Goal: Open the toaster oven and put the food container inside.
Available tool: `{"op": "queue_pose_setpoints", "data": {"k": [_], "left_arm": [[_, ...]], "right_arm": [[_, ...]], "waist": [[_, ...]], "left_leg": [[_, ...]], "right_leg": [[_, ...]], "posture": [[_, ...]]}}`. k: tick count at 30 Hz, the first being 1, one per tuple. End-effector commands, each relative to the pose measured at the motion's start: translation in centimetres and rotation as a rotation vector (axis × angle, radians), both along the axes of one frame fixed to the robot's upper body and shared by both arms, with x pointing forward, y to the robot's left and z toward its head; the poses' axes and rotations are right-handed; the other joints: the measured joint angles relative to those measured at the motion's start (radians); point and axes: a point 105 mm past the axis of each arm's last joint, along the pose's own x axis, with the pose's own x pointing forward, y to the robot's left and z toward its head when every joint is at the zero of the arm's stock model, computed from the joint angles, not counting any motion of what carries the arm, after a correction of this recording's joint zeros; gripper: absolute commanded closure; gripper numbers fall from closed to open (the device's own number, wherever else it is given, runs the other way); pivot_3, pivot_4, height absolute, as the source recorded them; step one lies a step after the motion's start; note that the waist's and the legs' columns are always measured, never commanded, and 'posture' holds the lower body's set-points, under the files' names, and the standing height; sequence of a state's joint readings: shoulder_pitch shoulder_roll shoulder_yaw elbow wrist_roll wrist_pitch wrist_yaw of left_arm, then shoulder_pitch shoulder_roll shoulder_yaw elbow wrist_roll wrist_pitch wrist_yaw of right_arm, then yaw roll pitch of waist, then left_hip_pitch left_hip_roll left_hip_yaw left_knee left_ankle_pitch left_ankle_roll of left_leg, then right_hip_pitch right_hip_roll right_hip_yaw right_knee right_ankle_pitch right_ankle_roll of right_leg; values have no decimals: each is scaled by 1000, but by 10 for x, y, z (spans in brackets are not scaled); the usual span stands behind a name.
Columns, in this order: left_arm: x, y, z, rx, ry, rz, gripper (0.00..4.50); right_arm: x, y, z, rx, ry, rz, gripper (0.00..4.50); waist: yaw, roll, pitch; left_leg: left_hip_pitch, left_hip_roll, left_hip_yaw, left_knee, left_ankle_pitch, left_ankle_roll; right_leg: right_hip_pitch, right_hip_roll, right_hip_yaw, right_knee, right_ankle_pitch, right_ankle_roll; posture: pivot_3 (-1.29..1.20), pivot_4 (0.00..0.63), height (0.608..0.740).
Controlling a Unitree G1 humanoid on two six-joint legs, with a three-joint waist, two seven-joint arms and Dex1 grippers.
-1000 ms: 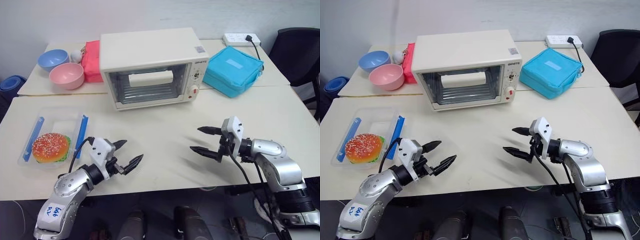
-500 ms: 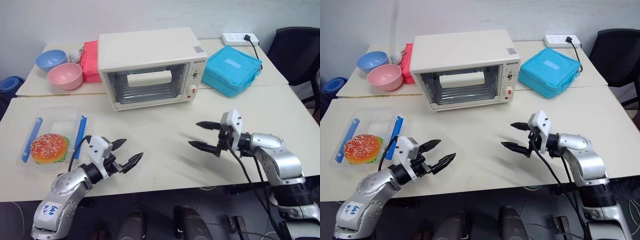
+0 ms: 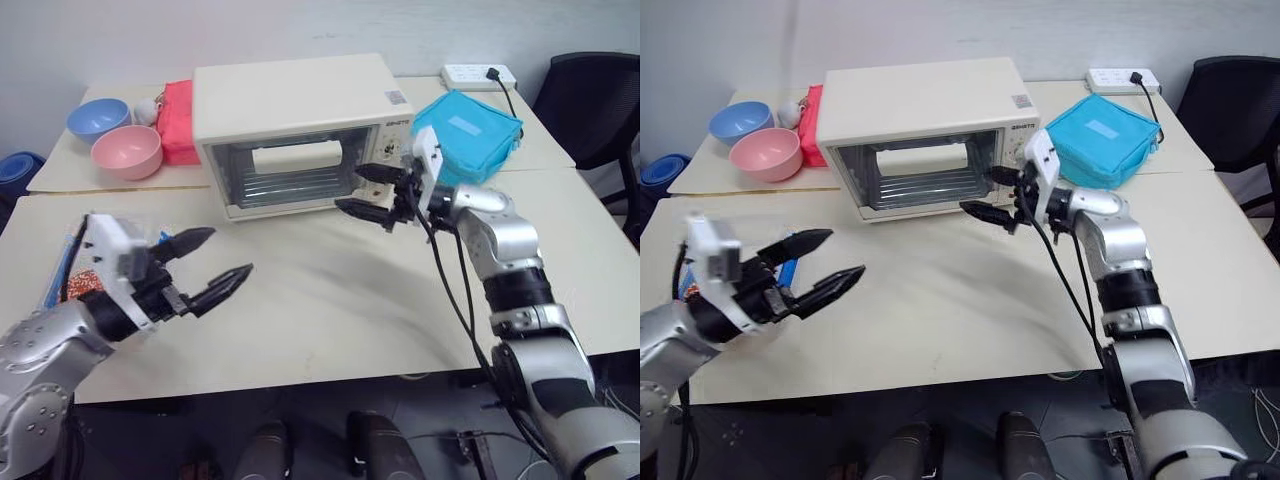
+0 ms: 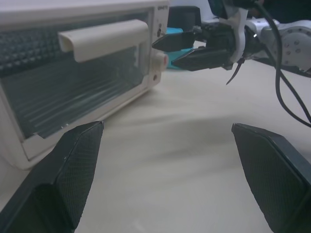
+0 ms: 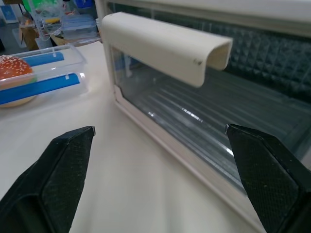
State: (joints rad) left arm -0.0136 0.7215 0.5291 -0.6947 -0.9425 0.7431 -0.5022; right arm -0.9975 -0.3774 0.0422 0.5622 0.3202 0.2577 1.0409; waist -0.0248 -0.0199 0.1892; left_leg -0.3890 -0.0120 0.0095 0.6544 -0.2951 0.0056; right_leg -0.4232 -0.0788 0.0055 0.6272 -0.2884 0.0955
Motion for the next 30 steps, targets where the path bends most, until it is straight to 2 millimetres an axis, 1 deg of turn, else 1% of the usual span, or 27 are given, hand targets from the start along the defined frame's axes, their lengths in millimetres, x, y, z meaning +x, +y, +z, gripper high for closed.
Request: {"op": "queue_pose_setpoints", "data": {"k": [1, 5, 10, 17, 19, 24, 27, 30], "left_arm": [[-8, 0, 17, -13, -48, -1, 0], [-10, 0, 22, -31, -58, 24, 0], [-5, 2, 19, -34, -52, 58, 0], [0, 4, 20, -38, -61, 81, 0], [4, 7, 24, -49, -78, 95, 0], [18, 20, 47, -119, -134, 153, 0], [39, 32, 60, -89, -169, 232, 587], [56, 32, 67, -47, -185, 256, 1506]], "right_arm": [[5, 2, 10, 4, -43, 8, 20], [2, 11, 18, 17, -61, 68, 20], [-17, 27, 28, 35, -97, 182, 20], [-26, 33, 34, 61, -106, 203, 20], [-30, 33, 33, 58, -107, 220, 20], [-44, 34, 28, 60, -105, 259, 20], [-50, 35, 23, 64, -106, 266, 0], [-54, 36, 22, 72, -109, 262, 0]], "waist": [[-3, 0, 0], [-7, 0, 0], [-7, 0, 0], [-6, 0, 0], [-6, 0, 0], [-7, 0, 0], [-6, 0, 0], [-8, 0, 0]], "left_leg": [[0, 0, 0, 0, 0, 0], [0, 0, 0, -1, 0, -1], [-1, 0, 1, -3, 1, -2], [-1, 0, 1, -3, 1, -3], [-1, 0, 1, -4, 1, -4], [-2, 0, 1, -5, 2, -4], [-2, 0, 1, -4, 2, -4], [-2, 0, 2, -5, 2, -5]], "right_leg": [[0, 0, 0, 0, 0, 0], [0, 0, 0, 1, 0, 0], [-2, 1, 1, 1, 0, 0], [-3, 1, 1, 1, 0, 0], [-3, 1, 1, 1, 0, 0], [-5, 1, 1, 2, 0, 0], [-5, 1, 0, 2, 0, 0], [-5, 2, 0, 3, 0, 0]], "posture": [[0, 150, 740], [0, 150, 740], [0, 150, 740], [0, 150, 740], [0, 150, 740], [0, 150, 740], [0, 150, 740], [0, 150, 740]]}}
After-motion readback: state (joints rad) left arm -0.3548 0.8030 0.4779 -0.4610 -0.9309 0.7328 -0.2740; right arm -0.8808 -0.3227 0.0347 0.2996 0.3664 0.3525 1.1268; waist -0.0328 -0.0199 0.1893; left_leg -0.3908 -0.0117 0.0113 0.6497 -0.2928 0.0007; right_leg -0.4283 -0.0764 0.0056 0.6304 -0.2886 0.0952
